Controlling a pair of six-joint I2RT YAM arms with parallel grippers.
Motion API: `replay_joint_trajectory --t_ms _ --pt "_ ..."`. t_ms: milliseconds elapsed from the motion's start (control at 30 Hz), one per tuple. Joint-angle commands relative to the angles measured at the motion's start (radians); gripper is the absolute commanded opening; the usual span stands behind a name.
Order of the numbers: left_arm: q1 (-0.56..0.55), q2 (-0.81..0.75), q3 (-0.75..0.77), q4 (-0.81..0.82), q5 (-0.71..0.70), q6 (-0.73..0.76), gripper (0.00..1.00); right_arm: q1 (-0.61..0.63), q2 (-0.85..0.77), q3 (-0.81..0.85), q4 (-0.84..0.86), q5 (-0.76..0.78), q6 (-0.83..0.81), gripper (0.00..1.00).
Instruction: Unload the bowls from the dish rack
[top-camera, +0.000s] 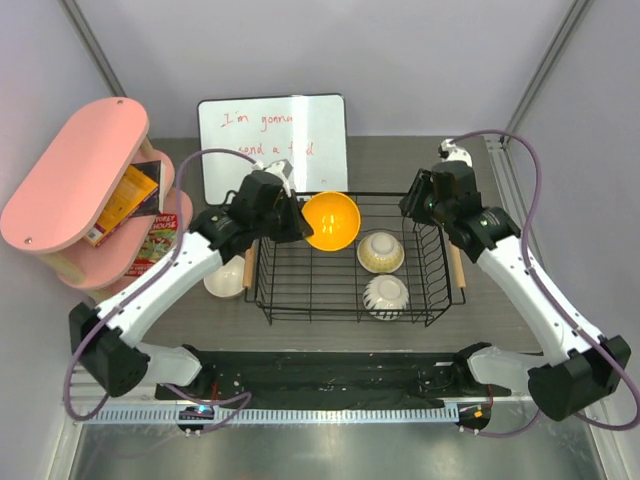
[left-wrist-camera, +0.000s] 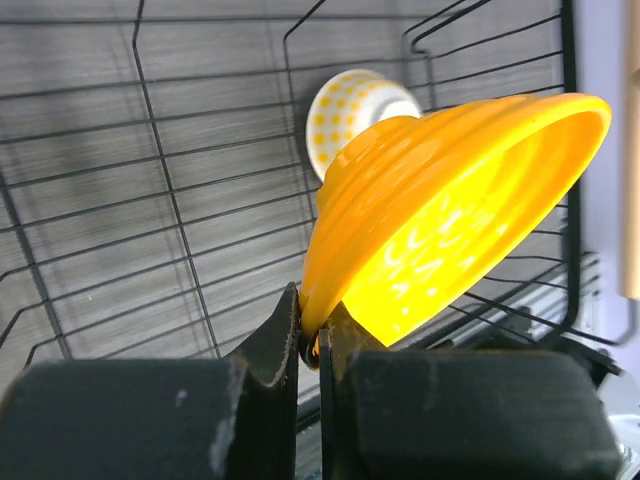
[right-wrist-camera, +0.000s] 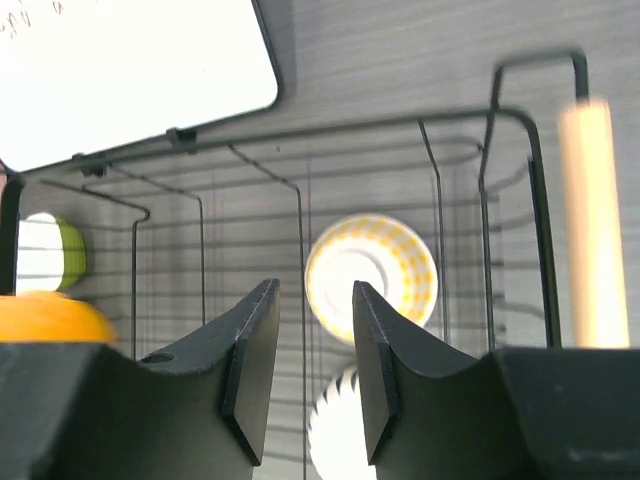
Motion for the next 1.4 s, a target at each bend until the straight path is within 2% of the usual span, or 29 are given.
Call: replay_joint_trajectory --t_ms 0,167,200,233,267,300,400,567,733,867,900,967,1067,1167,1233,1367 --pt "0.0 -0.178 0.047 -0.13 -0.131 0.006 0.0 -0.002 -0.109 -0.104 -0.053 -0.043 0.061 0.41" --pt "0.034 -0.367 0.05 -0.284 -0.349 0.032 0.0 0.002 -0.235 -0.237 -0.018 -0.105 0.109 0.41" --pt "0.043 -0.413 0.053 -0.353 -0.442 0.042 0.0 0.028 -0.241 -0.251 -0.01 -0.115 0.112 0.39" --pt "0.069 -0.431 0.05 -0.38 -0.473 0.05 0.0 0.066 -0.24 -0.264 -0.004 -0.117 0.114 0.38" --pt "0.083 -0.451 0.044 -0.403 -0.501 0.059 0.0 0.111 -0.22 -0.261 -0.013 -0.049 0.114 0.38" --pt "0.109 -0.477 0.041 -0.436 -0.55 0.067 0.0 0.228 -0.204 -0.239 -0.024 0.014 0.118 0.38" --pt "0.142 -0.498 0.036 -0.51 -0.595 0.064 0.0 0.371 -0.146 -0.193 -0.056 0.099 0.14 0.4" --pt "0.209 -0.476 -0.008 -0.572 -0.635 0.044 0.0 0.41 -0.167 -0.212 0.002 0.084 0.181 0.42" --pt "0.313 -0.476 -0.095 -0.522 -0.613 0.058 0.0 0.41 -0.209 -0.195 -0.041 0.104 0.177 0.43" --pt "0.453 -0.447 -0.184 -0.446 -0.468 0.114 0.0 0.409 -0.249 -0.218 -0.052 0.105 0.195 0.42" --pt "0.514 -0.439 -0.209 -0.434 -0.385 0.121 0.0 0.409 -0.255 -0.23 -0.052 0.104 0.198 0.43" --pt "0.56 -0.432 -0.266 -0.414 -0.325 0.13 0.0 0.409 -0.267 -0.239 -0.053 0.101 0.206 0.43" --pt "0.573 -0.435 -0.304 -0.352 -0.221 0.134 0.0 0.41 -0.272 -0.258 -0.056 0.099 0.21 0.43" --pt "0.573 -0.432 -0.313 -0.358 -0.205 0.116 0.0 0.41 -0.272 -0.262 -0.055 0.098 0.22 0.42" --pt "0.571 -0.419 -0.327 -0.349 -0.147 0.104 0.0 0.409 -0.264 -0.264 -0.042 0.09 0.224 0.43" --pt "0.573 -0.393 -0.368 -0.34 -0.147 0.079 0.0 0.41 -0.247 -0.265 -0.021 0.072 0.235 0.43"
